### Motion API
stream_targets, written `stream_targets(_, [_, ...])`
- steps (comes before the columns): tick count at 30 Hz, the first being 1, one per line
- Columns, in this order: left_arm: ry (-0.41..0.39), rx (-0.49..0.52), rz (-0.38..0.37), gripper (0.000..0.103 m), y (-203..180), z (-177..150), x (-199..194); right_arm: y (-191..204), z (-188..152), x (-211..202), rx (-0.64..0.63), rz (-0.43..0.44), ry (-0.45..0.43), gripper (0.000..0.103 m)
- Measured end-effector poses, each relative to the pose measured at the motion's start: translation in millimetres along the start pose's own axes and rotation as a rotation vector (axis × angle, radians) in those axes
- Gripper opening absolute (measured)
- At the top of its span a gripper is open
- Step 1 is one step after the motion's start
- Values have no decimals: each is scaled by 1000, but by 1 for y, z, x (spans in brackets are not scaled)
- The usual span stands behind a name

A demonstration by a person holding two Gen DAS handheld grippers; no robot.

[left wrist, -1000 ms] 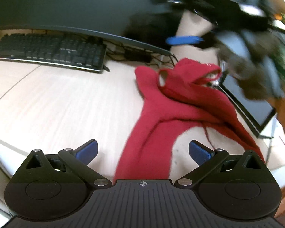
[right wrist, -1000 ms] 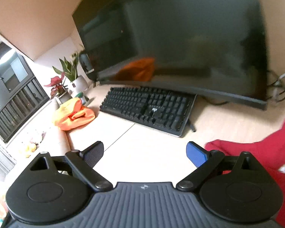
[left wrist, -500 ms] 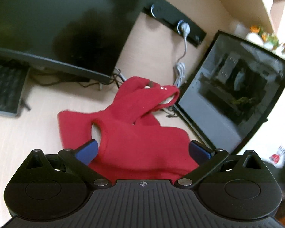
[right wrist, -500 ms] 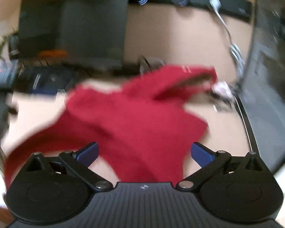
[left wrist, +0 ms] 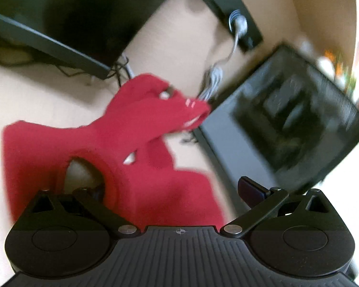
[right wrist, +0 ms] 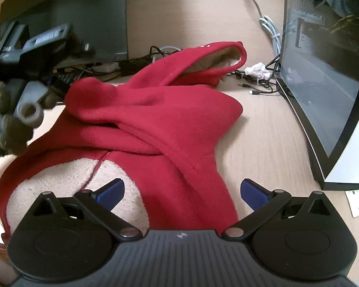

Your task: Fold clothes

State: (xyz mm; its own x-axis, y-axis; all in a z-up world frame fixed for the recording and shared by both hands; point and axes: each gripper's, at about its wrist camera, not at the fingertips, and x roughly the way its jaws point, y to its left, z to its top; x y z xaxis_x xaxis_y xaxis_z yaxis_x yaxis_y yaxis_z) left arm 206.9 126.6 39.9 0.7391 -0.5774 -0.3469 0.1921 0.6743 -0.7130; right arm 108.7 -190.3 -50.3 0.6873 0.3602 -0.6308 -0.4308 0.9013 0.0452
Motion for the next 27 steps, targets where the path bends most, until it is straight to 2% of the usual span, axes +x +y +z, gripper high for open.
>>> stream_targets(1, [-31, -40, -22, 103, 3, 6, -2, 0, 0, 0, 0, -1, 1, 103])
stream_targets(2, [-107, -51, 9, 103, 3, 15, -13, 0, 1, 1, 0, -3, 1, 103])
stream_targets(5, [-335, -20, 172, 103, 4, 41, -54, 0, 1, 1, 4, -3, 2, 103])
stream_targets(7, [-366, 5, 246, 103, 10, 53, -76, 0, 2, 2, -2, -8, 4, 103])
stream_targets(11, [-305, 94, 352, 103, 11, 44, -95, 1, 9, 2, -50, -48, -22, 103])
stream_targets(13, [-231, 184, 374, 103, 3, 28, -90, 1, 17, 3, -83, -82, -33, 103])
stream_targets(15, [-162, 287, 380, 103, -9, 13, -81, 2, 24, 6, -126, -108, -37, 103])
stream_targets(17, [-85, 338, 329, 103, -17, -1, -71, 6, 28, 7, -180, -134, -46, 103])
stream_targets(19, [-44, 287, 250, 103, -16, -7, -66, 9, 28, 6, -203, -142, -55, 103])
stream_targets(24, [-70, 170, 310, 101, -12, -2, -33, 16, 17, 8, -166, -94, -25, 103])
stream_targets(26, [-68, 156, 323, 92, -13, 3, -17, 21, 10, 8, -166, -77, -8, 103])
stream_targets(27, [-53, 173, 349, 73, -14, 4, -9, 23, 6, 8, -167, -68, 0, 103])
